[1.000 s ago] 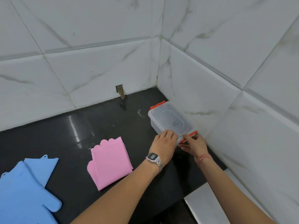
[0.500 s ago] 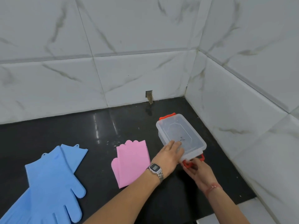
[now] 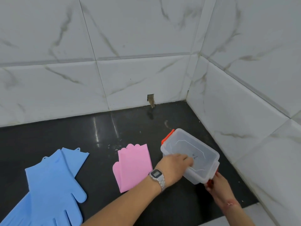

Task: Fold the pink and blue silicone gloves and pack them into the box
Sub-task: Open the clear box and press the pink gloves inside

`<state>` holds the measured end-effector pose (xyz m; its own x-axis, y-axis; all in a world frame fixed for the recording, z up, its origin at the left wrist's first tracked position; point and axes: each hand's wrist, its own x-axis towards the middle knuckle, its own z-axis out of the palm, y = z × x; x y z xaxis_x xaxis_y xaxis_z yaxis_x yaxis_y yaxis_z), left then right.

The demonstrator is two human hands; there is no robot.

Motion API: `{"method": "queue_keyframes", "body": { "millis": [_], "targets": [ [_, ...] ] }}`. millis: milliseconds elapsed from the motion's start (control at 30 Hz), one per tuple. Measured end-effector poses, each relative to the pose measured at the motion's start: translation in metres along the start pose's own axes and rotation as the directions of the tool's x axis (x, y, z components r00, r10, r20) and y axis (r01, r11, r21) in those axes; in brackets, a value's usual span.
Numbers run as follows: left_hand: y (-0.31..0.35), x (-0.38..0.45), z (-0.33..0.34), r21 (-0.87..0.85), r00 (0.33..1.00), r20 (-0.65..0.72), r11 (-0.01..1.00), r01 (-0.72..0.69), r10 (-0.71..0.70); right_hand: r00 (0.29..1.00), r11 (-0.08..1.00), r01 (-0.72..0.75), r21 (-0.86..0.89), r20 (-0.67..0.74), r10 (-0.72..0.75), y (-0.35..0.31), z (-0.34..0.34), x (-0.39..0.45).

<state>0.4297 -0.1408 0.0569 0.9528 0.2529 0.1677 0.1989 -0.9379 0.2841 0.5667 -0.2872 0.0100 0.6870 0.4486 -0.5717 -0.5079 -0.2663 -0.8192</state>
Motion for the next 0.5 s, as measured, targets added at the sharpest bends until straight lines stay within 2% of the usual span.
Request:
{"method": "queue_keyframes", "body": {
  "millis": [100,167,233,267,367,500],
  "targets": [
    [-0.023,0.010,-0.007,-0.007,0.990,-0.105,0.996,0.090,-0.090,0.997,0.977,0.029,0.210,-0.071,-0.014,-0.007,-0.026,0.009],
    [-0.041,0.012,-0.009,0.043,0.991,-0.052,0.991,0.125,-0.123,0.996,0.909,0.030,0.415,-0.087,0.007,-0.007,-0.036,0.009],
    [-0.055,0.012,-0.010,0.110,0.995,0.044,0.990,0.084,-0.089,0.986,0.833,0.118,0.541,-0.166,-0.033,0.001,-0.038,0.005],
    [-0.060,0.013,-0.011,0.135,0.996,0.075,0.990,0.038,-0.048,0.976,0.852,0.151,0.501,-0.210,-0.049,0.006,-0.031,-0.001],
    [-0.069,0.013,-0.009,0.195,0.994,0.098,0.978,-0.075,0.056,0.969,0.915,0.118,0.387,-0.245,-0.021,0.025,-0.011,-0.019],
    [-0.073,0.008,-0.005,0.200,0.989,0.055,0.969,-0.145,0.136,0.979,0.934,0.168,0.316,-0.164,-0.121,0.026,0.014,-0.036]
  ]
}}
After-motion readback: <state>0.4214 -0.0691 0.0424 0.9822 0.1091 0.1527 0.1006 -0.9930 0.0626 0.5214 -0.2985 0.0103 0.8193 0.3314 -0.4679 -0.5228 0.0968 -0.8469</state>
